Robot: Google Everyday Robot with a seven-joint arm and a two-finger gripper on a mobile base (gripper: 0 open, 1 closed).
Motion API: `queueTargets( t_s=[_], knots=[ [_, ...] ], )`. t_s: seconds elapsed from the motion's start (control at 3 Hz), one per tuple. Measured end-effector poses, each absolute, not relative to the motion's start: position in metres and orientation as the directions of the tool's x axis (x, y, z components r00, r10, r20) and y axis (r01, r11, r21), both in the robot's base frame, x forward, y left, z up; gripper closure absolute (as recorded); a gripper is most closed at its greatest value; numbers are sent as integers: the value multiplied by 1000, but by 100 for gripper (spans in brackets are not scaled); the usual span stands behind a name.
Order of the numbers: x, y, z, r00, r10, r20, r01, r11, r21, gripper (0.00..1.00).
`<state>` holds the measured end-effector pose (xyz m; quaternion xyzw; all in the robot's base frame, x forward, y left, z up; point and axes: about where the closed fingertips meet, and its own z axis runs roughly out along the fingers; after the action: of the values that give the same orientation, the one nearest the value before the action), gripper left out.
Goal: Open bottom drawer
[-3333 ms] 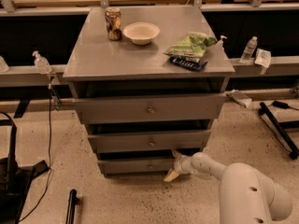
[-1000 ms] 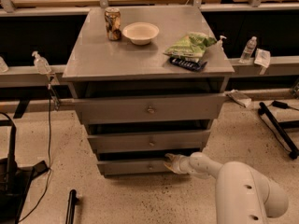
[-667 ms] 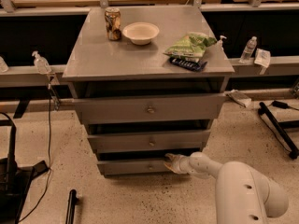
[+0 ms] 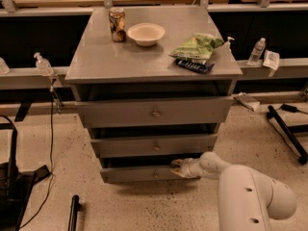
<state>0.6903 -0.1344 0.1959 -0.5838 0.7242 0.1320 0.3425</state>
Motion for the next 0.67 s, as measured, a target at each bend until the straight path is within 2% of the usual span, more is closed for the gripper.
queueTargets(
  t_s=[0.67],
  knots=[
    [689,-132,194,-84,-754,-651,-937,281,-206,52]
  ],
)
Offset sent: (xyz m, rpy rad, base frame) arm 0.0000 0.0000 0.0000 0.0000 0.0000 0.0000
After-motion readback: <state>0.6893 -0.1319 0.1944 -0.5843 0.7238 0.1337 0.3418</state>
